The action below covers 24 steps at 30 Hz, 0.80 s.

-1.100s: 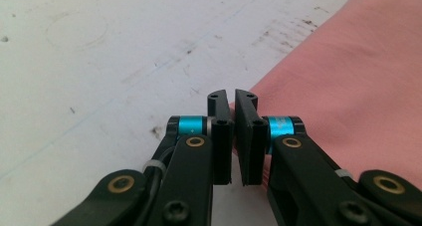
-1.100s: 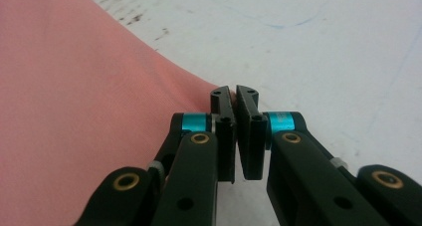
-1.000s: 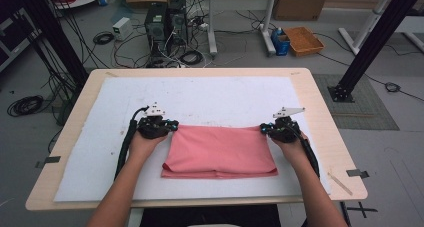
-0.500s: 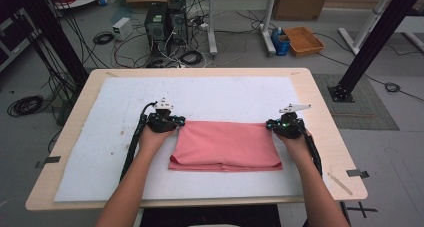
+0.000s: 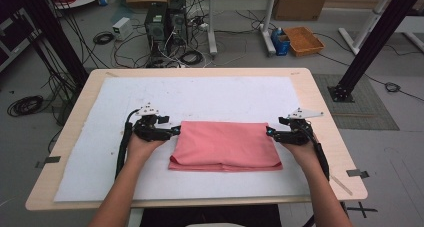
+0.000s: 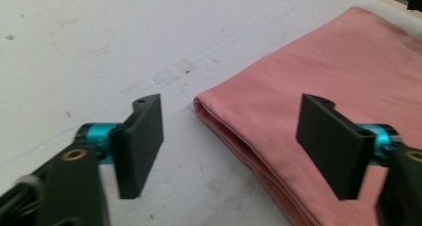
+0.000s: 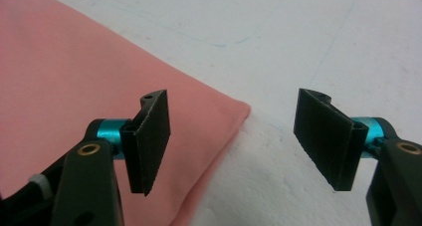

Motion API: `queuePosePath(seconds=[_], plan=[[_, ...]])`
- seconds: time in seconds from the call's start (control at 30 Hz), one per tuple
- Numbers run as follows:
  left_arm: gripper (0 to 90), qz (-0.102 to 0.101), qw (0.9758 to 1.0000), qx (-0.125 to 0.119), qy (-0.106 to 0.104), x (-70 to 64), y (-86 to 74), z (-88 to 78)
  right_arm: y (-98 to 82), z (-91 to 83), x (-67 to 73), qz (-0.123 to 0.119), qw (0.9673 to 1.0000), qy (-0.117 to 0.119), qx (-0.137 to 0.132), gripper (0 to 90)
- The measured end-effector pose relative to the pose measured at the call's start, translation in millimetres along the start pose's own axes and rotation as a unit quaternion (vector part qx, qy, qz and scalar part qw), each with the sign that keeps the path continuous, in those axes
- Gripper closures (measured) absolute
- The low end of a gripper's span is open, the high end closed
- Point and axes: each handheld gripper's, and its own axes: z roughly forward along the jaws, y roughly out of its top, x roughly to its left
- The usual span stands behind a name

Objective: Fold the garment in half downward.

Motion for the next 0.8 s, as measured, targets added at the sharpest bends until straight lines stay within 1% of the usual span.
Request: queuePosePath(seconds=[0.03,0.07,0.17,0.23,0.3,0.33,0.43,0.53,0.6,0.63,0.8], plan=[[21.6,0.0,1.0,0.0,0.0,0.0,0.0,0.0,0.0,0.0,0.0,0.0,1.0,0.0,0.0,28.3],[20.0,0.007,0.9999,0.01,-0.01,-3.9,-1.3,-11.0,1.4,-3.4,3.0,0.0,0.9998,0.02,-0.004,25.2],[18.2,0.014,0.9997,0.006,-0.017,-7.2,-4.5,-19.8,3.2,-6.4,4.6,-0.004,0.9995,0.029,-0.015,23.0],[18.2,0.015,0.9998,0.006,-0.013,-8.2,-6.0,-26.9,6.0,-9.0,5.3,-0.003,0.9988,0.041,-0.027,22.0],[18.2,0.011,0.9998,0.001,-0.015,-9.8,-7.7,-33.7,8.4,-10.0,5.9,-0.002,0.9984,0.047,-0.032,21.8],[18.2,0.009,0.9999,-0.002,-0.014,-10.9,-8.3,-35.2,10.1,-10.1,6.8,0.001,0.9981,0.051,-0.034,21.8],[18.2,0.015,0.9997,0.002,-0.018,-15.8,-10.8,-38.3,12.1,-9.1,8.1,-0.006,0.9978,0.055,-0.036,21.6],[18.2,0.022,0.9993,0.014,-0.025,-22.1,-13.8,-38.0,13.2,-8.5,9.3,-0.008,0.9977,0.058,-0.035,21.4],[18.2,0.026,0.9991,0.021,-0.025,-26.0,-14.6,-36.9,13.1,-8.1,9.8,-0.007,0.9977,0.058,-0.033,21.4],[18.2,0.028,0.9991,0.022,-0.025,-27.1,-14.5,-36.4,12.9,-7.8,9.9,-0.008,0.9977,0.058,-0.032,21.4],[18.2,0.025,0.9993,0.016,-0.024,-28.4,-13.0,-36.3,10.2,-6.8,10.2,-0.006,0.9978,0.059,-0.029,21.4]])
